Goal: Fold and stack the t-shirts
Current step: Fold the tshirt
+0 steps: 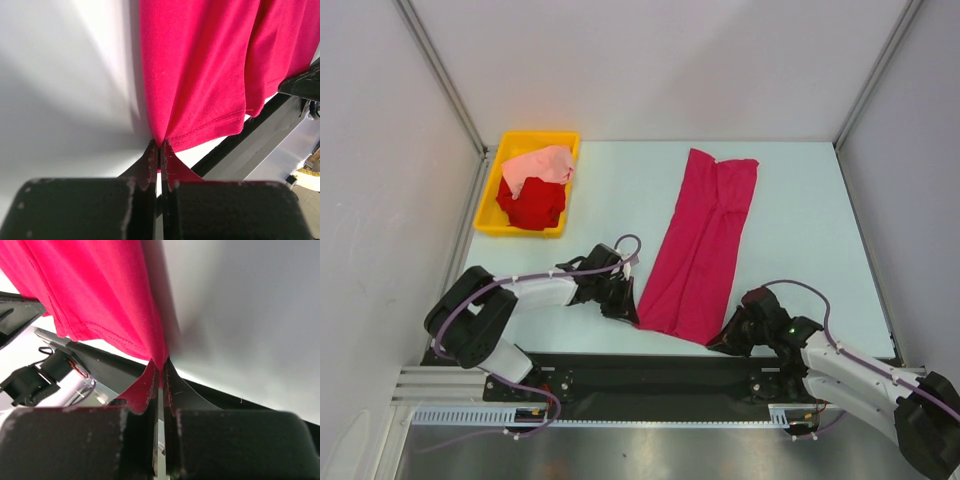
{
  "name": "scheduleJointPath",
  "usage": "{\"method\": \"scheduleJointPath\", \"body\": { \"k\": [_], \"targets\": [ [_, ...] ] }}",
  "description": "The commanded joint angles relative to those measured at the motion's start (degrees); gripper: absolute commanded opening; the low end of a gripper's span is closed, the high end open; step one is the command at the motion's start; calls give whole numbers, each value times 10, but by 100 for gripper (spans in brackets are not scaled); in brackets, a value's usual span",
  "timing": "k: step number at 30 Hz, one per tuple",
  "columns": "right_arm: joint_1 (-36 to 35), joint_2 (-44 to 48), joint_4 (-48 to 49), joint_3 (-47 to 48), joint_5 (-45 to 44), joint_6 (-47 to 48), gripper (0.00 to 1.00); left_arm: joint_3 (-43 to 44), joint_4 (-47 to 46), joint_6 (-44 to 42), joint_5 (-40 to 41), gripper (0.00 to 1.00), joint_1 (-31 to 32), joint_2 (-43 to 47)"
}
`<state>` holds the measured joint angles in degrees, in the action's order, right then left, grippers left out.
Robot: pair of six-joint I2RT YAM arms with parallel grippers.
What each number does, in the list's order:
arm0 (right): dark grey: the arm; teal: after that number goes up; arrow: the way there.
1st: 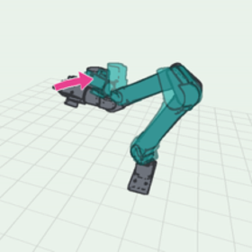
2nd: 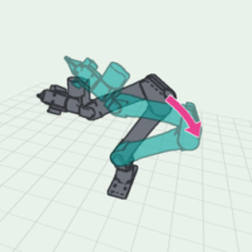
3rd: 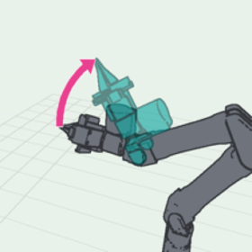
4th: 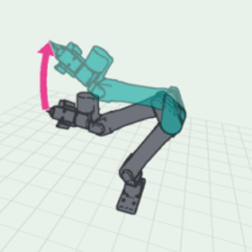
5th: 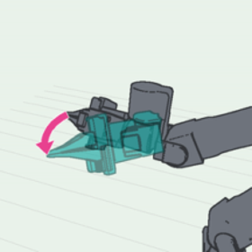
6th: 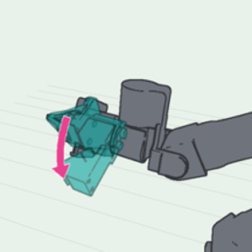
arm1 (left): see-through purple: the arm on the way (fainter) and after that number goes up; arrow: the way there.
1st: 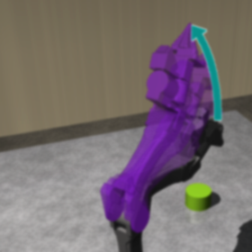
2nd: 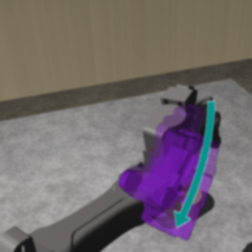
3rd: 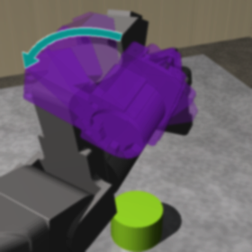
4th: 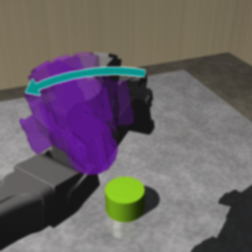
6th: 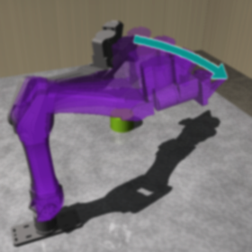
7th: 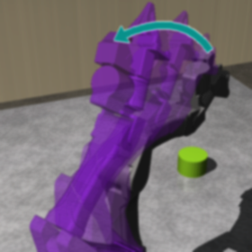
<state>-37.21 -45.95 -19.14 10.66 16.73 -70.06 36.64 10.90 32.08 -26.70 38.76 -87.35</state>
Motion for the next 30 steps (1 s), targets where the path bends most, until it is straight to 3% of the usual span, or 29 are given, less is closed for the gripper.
{"method": "scheduleJointPath", "body": {
  "k": [1,8,15,17,18,24,30],
  "targets": [
    [-23,17,-29,-7,-26,-31,0,-14,8,6,9,0,9,31],
    [-19,17,-42,25,-36,-15,0,18,33,7,11,0,25,46],
    [42,-13,-94,96,-15,55,0,81,77,-8,17,0,25,38],
    [49,-13,-106,101,-8,59,32,84,79,-10,18,0,25,28],
    [49,-12,-121,103,-11,61,39,82,77,-10,17,0,25,27],
    [50,7,-182,109,-6,77,46,62,63,-6,9,0,25,24],
    [57,3,-128,67,17,54,46,57,61,-10,6,0,25,21]
  ]
}}
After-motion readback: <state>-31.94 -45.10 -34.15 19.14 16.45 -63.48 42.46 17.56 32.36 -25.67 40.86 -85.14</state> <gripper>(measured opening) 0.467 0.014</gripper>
